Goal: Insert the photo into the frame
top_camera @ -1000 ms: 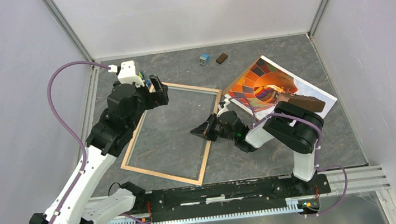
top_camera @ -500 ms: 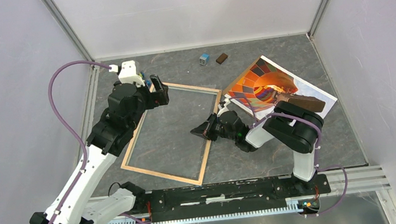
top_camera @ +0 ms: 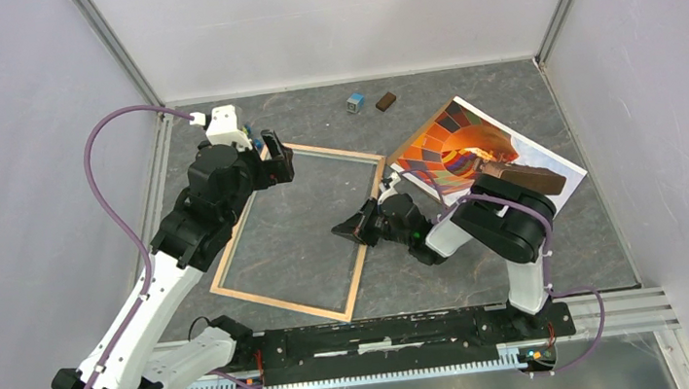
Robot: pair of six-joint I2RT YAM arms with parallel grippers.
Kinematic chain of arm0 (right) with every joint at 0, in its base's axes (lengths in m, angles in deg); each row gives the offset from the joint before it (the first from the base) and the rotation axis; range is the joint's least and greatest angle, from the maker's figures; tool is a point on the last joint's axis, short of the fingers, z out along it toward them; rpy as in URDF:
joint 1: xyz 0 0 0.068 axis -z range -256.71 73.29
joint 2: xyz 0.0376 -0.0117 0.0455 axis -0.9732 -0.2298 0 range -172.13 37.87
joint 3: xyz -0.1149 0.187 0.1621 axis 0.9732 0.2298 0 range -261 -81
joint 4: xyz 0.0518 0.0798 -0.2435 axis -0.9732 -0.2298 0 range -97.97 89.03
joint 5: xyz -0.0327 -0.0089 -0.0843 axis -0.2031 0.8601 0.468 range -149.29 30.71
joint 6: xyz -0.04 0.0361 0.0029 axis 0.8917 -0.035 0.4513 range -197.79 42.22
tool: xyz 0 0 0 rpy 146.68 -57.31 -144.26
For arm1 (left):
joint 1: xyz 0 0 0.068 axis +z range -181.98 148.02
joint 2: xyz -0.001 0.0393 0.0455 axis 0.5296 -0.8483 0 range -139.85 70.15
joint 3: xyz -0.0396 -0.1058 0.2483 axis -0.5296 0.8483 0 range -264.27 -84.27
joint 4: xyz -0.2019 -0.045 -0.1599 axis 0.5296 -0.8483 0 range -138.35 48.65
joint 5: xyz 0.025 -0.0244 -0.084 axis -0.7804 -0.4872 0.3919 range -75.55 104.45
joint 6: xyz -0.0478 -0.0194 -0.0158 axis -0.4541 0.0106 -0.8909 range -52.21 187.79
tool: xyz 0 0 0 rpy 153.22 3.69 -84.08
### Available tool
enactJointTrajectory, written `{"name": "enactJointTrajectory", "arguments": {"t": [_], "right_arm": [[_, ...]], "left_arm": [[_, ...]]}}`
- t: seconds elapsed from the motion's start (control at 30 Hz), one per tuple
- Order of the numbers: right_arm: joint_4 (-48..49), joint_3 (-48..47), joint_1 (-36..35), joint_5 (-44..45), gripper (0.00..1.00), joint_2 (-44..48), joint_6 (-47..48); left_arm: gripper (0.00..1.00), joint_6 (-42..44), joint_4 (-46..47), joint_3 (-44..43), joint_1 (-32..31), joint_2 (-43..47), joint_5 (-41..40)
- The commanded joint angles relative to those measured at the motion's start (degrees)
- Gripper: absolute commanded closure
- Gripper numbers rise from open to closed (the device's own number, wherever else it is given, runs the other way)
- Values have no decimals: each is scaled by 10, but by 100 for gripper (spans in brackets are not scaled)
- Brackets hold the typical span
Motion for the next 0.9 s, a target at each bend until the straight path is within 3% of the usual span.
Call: {"name": "enactJointTrajectory", "arguments": {"t": [0.0, 0.1, 0.3, 0.47, 0.87], "right_arm": [[43, 0, 2, -17, 98, -14, -4], [43, -4, 3, -23, 93, -19, -2], [38, -9, 4, -28, 93, -22, 5], [35, -10, 6, -39, 100, -22, 9], [27, -18, 12, -60, 100, -30, 18]], "left_arm": [[0, 20, 25, 0, -3, -1, 1], [0, 20, 25, 0, -2, -1, 1], [0, 20, 26, 0, -2, -3, 3], [0, 20, 26, 0, -2, -2, 4], [0, 19, 26, 1, -3, -3, 6]]}}
